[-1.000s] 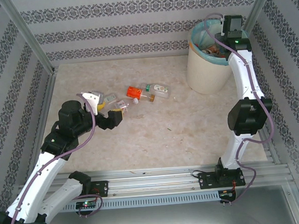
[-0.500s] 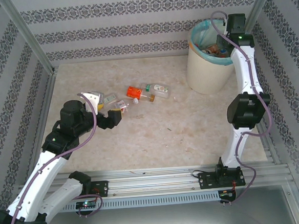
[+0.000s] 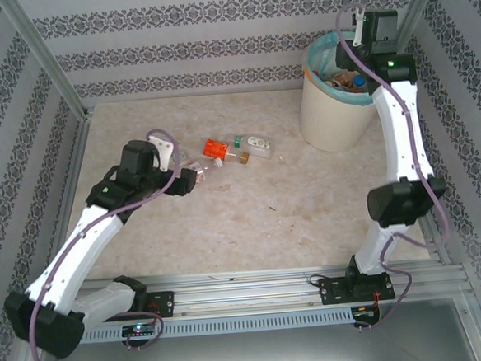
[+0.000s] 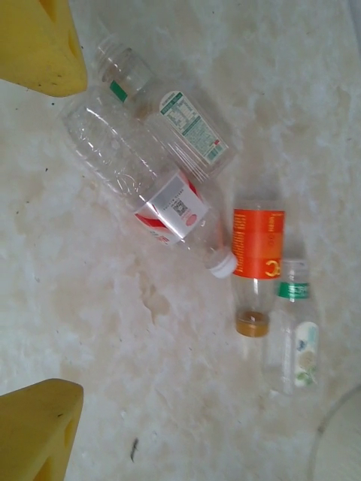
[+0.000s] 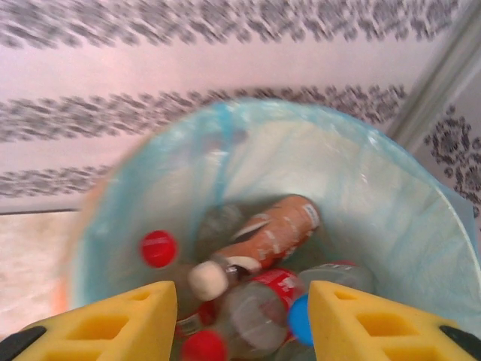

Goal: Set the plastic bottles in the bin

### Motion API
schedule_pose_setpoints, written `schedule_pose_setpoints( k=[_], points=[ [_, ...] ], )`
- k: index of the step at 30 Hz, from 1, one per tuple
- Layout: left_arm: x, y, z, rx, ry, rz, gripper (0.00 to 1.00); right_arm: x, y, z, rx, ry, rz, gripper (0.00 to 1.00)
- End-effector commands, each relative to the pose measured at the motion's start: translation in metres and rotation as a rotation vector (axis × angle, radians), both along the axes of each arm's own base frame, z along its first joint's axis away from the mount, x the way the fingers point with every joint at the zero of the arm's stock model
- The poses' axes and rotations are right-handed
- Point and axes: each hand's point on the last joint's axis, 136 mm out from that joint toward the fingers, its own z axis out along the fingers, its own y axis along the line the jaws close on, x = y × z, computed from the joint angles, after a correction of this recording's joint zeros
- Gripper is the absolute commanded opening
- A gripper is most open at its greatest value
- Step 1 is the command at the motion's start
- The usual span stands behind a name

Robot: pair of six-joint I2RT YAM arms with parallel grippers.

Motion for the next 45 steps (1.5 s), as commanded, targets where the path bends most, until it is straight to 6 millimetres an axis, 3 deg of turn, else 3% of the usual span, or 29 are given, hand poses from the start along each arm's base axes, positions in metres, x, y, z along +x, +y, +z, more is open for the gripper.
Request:
schedule_pose_setpoints(
  k=[1,10,16,22,27,34,41,45],
  points=[
    [0.012,0.014,-0.034,0.144,0.132,-0.016,0.97,-0.030,0.028,0.036,0.023,-0.125,0.058,0.51],
    [0.065,0.014,-0.088,0.178,0.313,-0.037,0.89,-0.090,0.106,0.000,0.065,-0.132,0.249,0.51],
    [0.076,0.019,-0.127,0.221,0.415,-0.042,0.89,-0.107,0.121,-0.018,0.077,-0.108,0.302,0.51],
    [0.070,0.024,-0.157,0.254,0.506,-0.053,0.88,-0.102,0.125,-0.039,0.082,-0.071,0.314,0.52],
    [0.050,0.022,-0.171,0.230,0.577,-0.058,0.86,-0.096,0.131,-0.039,0.097,-0.075,0.327,0.52],
    [0.021,0.014,-0.174,0.138,0.604,-0.067,0.83,-0.092,0.138,-0.034,0.098,-0.081,0.342,0.52],
    [0.019,0.015,-0.186,0.147,0.653,-0.061,0.82,-0.090,0.144,-0.032,0.095,-0.080,0.351,0.52],
    [0.017,0.010,-0.186,0.123,0.658,-0.080,0.73,-0.093,0.143,-0.025,0.083,-0.094,0.351,0.52]
  ],
)
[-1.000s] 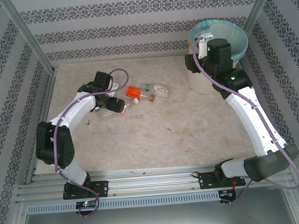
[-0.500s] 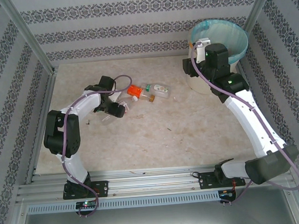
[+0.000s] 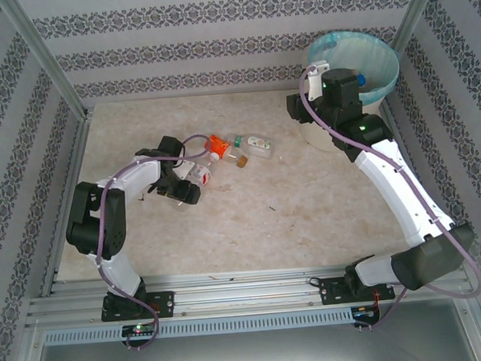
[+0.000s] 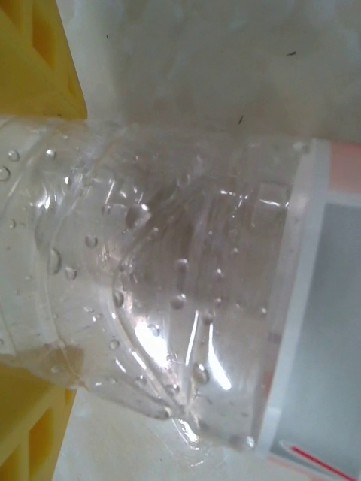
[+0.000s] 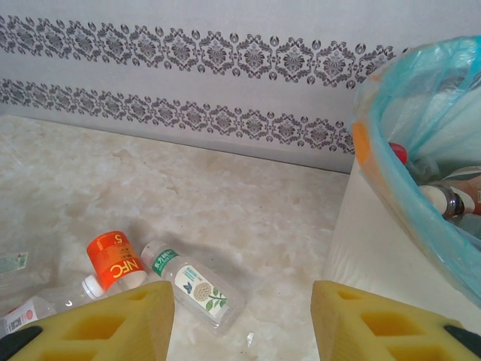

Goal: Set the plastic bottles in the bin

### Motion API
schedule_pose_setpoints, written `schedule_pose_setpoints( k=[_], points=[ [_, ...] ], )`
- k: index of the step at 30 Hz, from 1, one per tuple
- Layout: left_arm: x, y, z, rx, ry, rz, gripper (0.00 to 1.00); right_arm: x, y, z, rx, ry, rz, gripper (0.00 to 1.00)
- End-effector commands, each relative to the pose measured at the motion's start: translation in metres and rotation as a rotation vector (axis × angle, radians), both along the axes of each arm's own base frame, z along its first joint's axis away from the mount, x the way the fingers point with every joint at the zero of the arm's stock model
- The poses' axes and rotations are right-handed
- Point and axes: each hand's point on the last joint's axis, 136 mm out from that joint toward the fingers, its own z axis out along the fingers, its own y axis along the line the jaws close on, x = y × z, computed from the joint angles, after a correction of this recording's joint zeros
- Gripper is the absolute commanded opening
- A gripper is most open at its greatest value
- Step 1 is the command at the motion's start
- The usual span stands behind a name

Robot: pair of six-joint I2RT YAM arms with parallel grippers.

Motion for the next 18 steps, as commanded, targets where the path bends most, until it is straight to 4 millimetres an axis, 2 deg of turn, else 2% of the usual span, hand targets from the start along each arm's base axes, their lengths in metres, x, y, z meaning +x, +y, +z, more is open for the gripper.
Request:
schedule_pose_setpoints(
  k=[1,5,10,12,18],
  points=[
    [-0.002,-0.004,0.006,-0.040,0.020,0.003,0.72,-0.004,0.002,0.025,0.018,-0.057,0.002,0.52],
    [-0.006,-0.006,0.022,-0.065,-0.013,-0.005,0.68,-0.010,-0.002,0.031,0.014,-0.080,-0.005,0.52],
    [-0.018,-0.006,0.051,-0.094,-0.082,-0.023,0.67,-0.019,-0.001,0.032,0.020,-0.084,0.008,0.52],
    [-0.023,-0.007,0.065,-0.121,-0.118,-0.032,0.66,-0.023,0.006,0.035,0.046,-0.085,0.046,0.52],
    [-0.037,-0.025,0.115,-0.274,-0.284,-0.083,0.61,-0.033,0.044,0.048,0.173,-0.101,0.234,0.51]
  ],
)
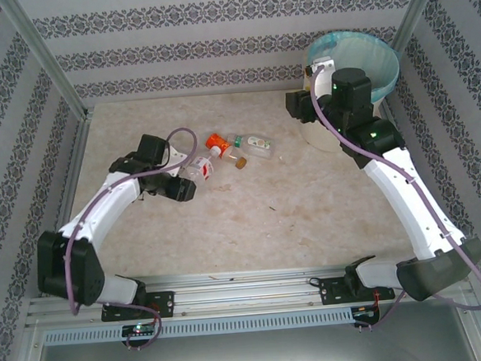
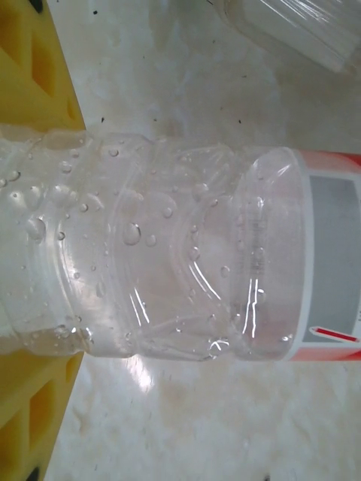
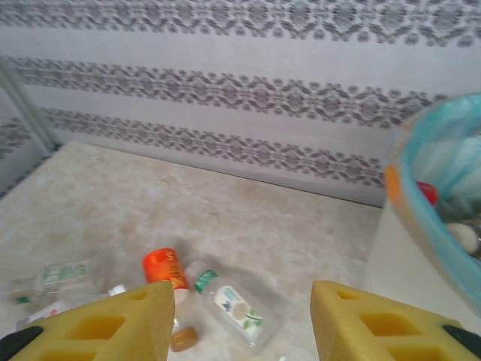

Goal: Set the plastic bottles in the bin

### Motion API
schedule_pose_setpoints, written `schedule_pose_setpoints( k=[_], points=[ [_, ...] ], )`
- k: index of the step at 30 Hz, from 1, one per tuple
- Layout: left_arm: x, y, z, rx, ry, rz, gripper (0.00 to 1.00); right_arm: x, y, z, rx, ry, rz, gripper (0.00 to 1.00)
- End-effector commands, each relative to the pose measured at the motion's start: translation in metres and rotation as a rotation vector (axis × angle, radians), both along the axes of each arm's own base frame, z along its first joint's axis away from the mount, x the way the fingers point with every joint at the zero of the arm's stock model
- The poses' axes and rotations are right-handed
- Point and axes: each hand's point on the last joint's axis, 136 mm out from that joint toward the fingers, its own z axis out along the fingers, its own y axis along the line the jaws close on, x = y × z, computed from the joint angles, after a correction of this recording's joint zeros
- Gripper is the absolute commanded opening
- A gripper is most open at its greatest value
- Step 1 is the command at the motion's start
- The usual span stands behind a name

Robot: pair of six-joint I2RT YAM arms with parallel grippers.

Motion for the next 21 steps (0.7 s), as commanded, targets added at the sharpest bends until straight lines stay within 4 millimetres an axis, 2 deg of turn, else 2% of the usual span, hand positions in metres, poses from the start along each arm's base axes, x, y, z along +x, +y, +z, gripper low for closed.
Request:
schedule_pose_setpoints(
  k=[1,6,10,13,16,21],
  points=[
    [-0.010,-0.010,0.026,-0.098,-0.081,-0.049,0.60,-0.009,0.029,0.014,0.096,-0.026,0.132,0.52],
    [-0.020,-0.015,0.069,-0.171,-0.242,-0.079,0.59,-0.016,0.054,0.026,0.170,-0.032,0.241,0.51],
    [-0.031,-0.023,0.110,-0.269,-0.401,-0.116,0.58,-0.027,0.080,0.038,0.227,-0.026,0.369,0.53],
    [-0.038,-0.027,0.133,-0.329,-0.494,-0.139,0.58,-0.039,0.100,0.045,0.248,-0.021,0.468,0.55],
    [-0.043,-0.031,0.149,-0.375,-0.560,-0.159,0.57,-0.046,0.119,0.052,0.317,0.015,0.553,0.56],
    [-0.049,-0.036,0.161,-0.426,-0.613,-0.191,0.57,-0.046,0.139,0.057,0.390,0.090,0.591,0.57]
  ],
)
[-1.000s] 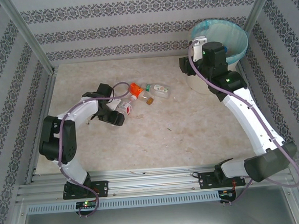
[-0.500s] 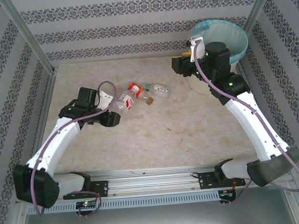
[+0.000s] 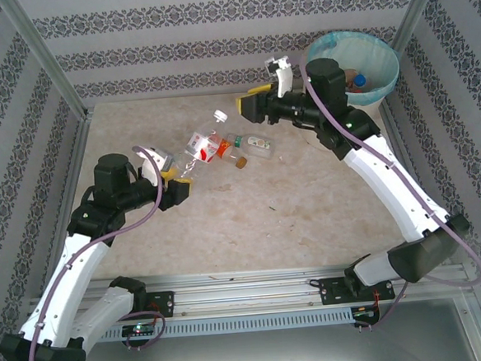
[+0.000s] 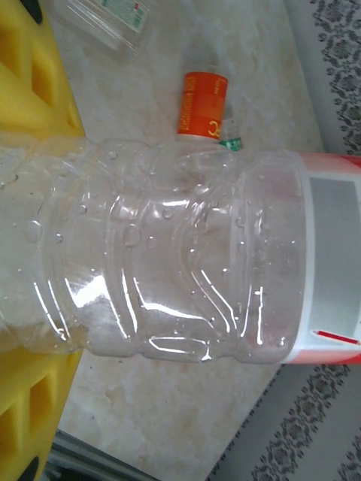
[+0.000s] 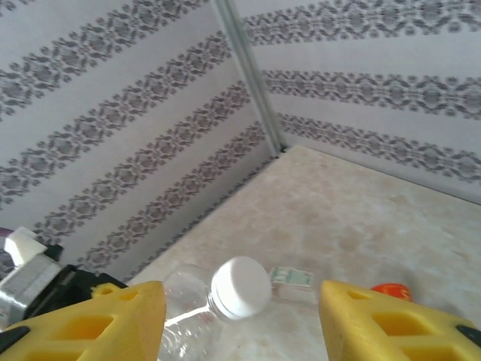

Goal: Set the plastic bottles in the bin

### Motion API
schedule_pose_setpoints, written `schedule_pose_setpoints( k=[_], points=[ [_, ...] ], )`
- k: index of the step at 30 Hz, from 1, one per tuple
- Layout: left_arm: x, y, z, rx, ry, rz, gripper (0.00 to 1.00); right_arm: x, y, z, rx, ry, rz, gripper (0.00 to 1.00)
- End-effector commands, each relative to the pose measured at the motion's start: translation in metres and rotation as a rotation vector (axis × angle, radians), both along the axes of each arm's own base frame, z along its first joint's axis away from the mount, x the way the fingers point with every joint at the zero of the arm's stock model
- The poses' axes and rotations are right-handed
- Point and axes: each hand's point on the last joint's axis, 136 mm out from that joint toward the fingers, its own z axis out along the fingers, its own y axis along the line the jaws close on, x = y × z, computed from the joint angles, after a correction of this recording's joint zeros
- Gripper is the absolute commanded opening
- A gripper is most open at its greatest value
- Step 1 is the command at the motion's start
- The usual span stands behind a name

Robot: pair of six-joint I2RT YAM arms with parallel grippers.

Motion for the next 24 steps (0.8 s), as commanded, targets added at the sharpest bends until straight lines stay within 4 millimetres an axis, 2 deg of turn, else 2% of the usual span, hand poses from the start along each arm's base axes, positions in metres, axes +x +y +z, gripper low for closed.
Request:
schedule_pose_setpoints(
  k=[1,9,15,24],
  points=[
    [-0.002,-0.008,0.021,-0.074,-0.087,-0.050,0.57,-0.010,0.017,0.022,0.089,0.031,0.083,0.57],
    [-0.007,-0.011,0.038,-0.114,-0.162,-0.068,0.56,-0.006,0.038,0.009,0.103,0.149,0.137,0.59],
    [-0.009,-0.011,0.043,-0.122,-0.179,-0.074,0.56,-0.011,0.055,-0.001,0.099,0.210,0.205,0.53],
    [-0.003,-0.006,0.044,-0.103,-0.201,-0.037,0.56,-0.021,0.070,0.007,0.132,0.259,0.330,0.22]
  ],
)
